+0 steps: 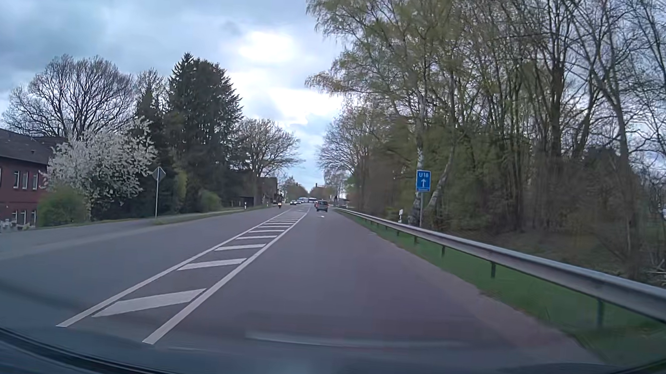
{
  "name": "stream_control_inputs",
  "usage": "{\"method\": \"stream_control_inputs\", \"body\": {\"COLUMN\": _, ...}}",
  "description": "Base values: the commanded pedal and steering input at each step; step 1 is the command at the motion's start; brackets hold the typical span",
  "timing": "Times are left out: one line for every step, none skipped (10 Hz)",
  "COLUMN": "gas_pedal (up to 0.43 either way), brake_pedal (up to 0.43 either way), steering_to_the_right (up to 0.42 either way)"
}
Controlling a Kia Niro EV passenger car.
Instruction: Follow the waypoints while adhering to traffic rules and regulations
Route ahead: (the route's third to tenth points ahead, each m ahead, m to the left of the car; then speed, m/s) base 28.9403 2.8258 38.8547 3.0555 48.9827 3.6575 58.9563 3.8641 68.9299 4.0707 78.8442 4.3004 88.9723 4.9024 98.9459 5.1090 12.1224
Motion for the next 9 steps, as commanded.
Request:
{"method": "stream_control_inputs", "body": {"gas_pedal": 0.067, "brake_pedal": 0.000, "steering_to_the_right": -0.004}}
{"method": "stream_control_inputs", "body": {"gas_pedal": 0.067, "brake_pedal": 0.000, "steering_to_the_right": -0.004}}
{"method": "stream_control_inputs", "body": {"gas_pedal": 0.059, "brake_pedal": 0.000, "steering_to_the_right": -0.004}}
{"method": "stream_control_inputs", "body": {"gas_pedal": 0.059, "brake_pedal": 0.000, "steering_to_the_right": -0.004}}
{"method": "stream_control_inputs", "body": {"gas_pedal": 0.059, "brake_pedal": 0.000, "steering_to_the_right": -0.004}}
{"method": "stream_control_inputs", "body": {"gas_pedal": 0.059, "brake_pedal": 0.000, "steering_to_the_right": -0.004}}
{"method": "stream_control_inputs", "body": {"gas_pedal": 0.047, "brake_pedal": 0.000, "steering_to_the_right": -0.004}}
{"method": "stream_control_inputs", "body": {"gas_pedal": 0.047, "brake_pedal": 0.000, "steering_to_the_right": -0.004}}
{"method": "stream_control_inputs", "body": {"gas_pedal": 0.039, "brake_pedal": 0.000, "steering_to_the_right": -0.004}}
